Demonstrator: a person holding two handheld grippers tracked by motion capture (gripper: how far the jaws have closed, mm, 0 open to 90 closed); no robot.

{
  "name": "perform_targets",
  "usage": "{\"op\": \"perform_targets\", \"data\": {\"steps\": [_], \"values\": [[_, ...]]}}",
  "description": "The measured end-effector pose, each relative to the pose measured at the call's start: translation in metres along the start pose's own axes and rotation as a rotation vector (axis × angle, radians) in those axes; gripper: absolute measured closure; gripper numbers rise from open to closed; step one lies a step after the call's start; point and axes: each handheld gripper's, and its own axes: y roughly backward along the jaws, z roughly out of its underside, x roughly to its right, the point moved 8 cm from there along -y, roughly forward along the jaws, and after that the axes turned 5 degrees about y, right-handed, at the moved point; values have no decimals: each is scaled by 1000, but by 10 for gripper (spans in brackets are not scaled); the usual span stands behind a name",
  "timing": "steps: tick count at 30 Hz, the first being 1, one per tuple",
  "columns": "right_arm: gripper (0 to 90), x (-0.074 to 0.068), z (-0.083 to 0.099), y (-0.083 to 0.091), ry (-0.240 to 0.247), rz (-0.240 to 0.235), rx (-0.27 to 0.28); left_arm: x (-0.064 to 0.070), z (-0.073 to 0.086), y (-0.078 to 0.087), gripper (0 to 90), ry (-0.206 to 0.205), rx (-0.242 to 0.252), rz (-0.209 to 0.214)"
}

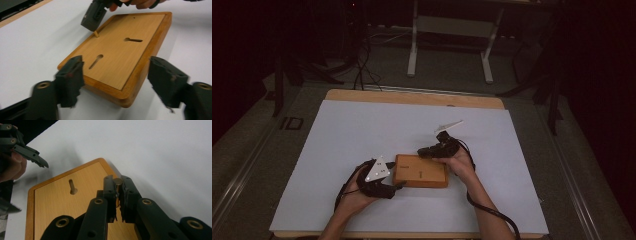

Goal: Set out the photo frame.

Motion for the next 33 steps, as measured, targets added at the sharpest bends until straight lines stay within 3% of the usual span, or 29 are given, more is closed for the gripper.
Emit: {"op": "perform_targets", "data": {"steps": [4,10,19,21,24,29,31,33], "values": [[842,1,-1,0,-7,-6,-1,-1,4,-5,216,-12,-42,-34],[842,1,-1,0,-12,-13,-12,-5,6,-11,143,1,-64,-94],[841,2,-2,0,-20,-20,-28,-6,15,-19,51,21,-113,-116],[841,2,-2,0,-24,-23,-31,-5,16,-22,48,63,-121,-108],[841,3,-2,0,-24,-24,-33,-6,17,-23,28,94,-124,-102],[840,3,-2,0,-32,-29,-34,-7,21,-26,17,116,-147,-98],[841,4,-3,0,-34,-29,-32,-9,25,-30,19,116,-186,-144],[841,4,-3,0,-38,-32,-33,-9,26,-32,20,110,-183,-161]]}}
